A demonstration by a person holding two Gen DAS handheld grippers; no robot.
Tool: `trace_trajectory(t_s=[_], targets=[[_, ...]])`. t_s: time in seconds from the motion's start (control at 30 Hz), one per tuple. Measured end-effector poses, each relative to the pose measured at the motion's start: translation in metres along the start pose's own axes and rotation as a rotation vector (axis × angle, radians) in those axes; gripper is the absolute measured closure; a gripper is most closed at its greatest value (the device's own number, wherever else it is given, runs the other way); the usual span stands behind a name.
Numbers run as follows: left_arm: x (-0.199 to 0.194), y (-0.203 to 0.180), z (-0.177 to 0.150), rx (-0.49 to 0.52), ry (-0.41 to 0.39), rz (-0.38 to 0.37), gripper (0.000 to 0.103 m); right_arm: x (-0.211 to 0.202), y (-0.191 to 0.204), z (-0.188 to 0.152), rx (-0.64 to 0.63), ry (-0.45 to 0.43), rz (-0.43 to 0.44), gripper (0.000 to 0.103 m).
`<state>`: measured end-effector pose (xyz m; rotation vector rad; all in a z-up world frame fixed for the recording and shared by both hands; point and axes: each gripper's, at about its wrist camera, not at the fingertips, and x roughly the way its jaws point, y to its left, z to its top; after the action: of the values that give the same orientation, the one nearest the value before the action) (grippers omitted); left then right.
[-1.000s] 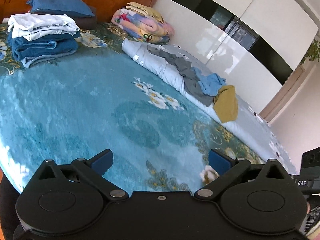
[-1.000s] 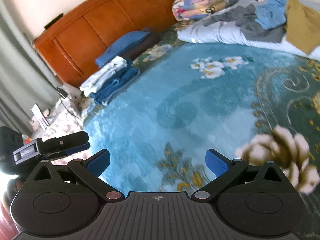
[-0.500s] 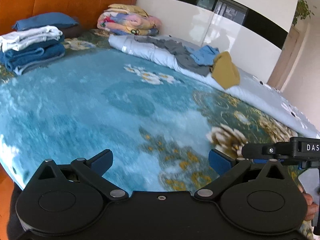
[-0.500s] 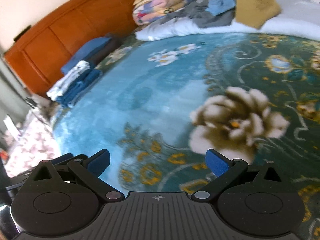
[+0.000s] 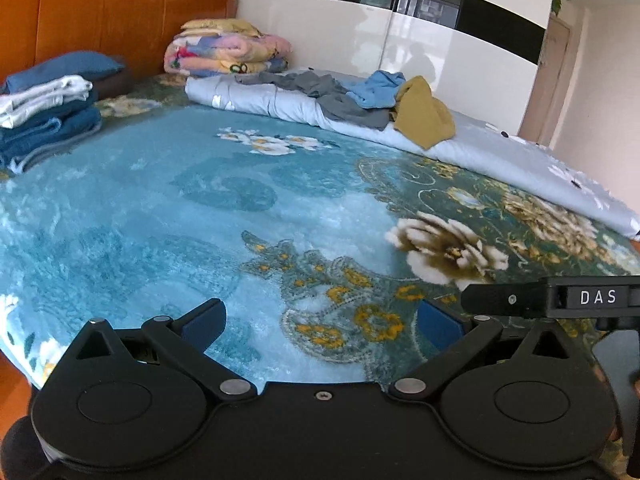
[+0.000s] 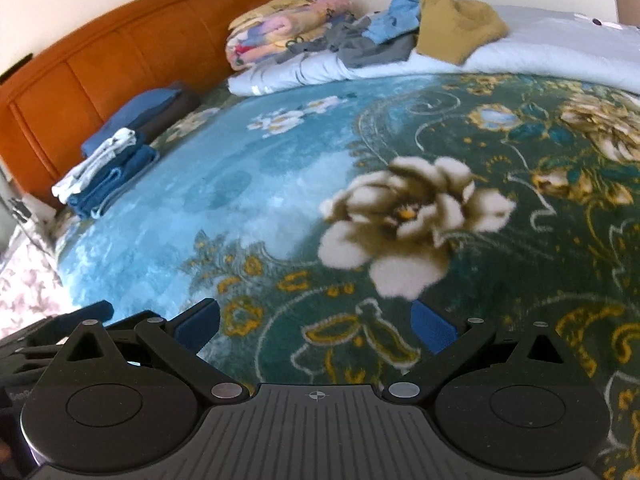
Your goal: Fold clothes
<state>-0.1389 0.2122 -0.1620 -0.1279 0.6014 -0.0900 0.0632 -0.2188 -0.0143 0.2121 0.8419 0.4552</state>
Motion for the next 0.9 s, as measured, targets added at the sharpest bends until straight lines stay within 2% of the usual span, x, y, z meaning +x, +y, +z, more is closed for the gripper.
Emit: trace_trajectory(t_s=[0.1, 0.23, 0.43, 0.77, 0.9], targets=[[0.001, -0.002, -0.003, 0.016, 0.007, 0.002, 0.002, 0.002, 0.000, -0.006, 0.011, 0.015, -0.008, 0.001], [0.002, -0.004, -0.009, 0.035, 0.011, 0.011, 0.002, -0.001, 0.006, -0.015, -0.042, -0.017, -0.076, 0.001], [-0.001, -0.002, -0.011, 0.026, -0.006, 0.032, 0.002, -0.006, 0.008, -0.026, -0.019, -0.069, -0.197, 0.001], [-0.001, 0.007, -0.014, 0.003, -0.012, 0.082, 0.002, -0.005, 0.005, -0.036, -0.009, -0.067, -0.321, 0.000], [-0.001, 0.007, -0.014, 0.009, -0.007, 0.094, 0.002, -0.002, 0.005, -0.037, -0.019, -0.059, -0.337, 0.000]])
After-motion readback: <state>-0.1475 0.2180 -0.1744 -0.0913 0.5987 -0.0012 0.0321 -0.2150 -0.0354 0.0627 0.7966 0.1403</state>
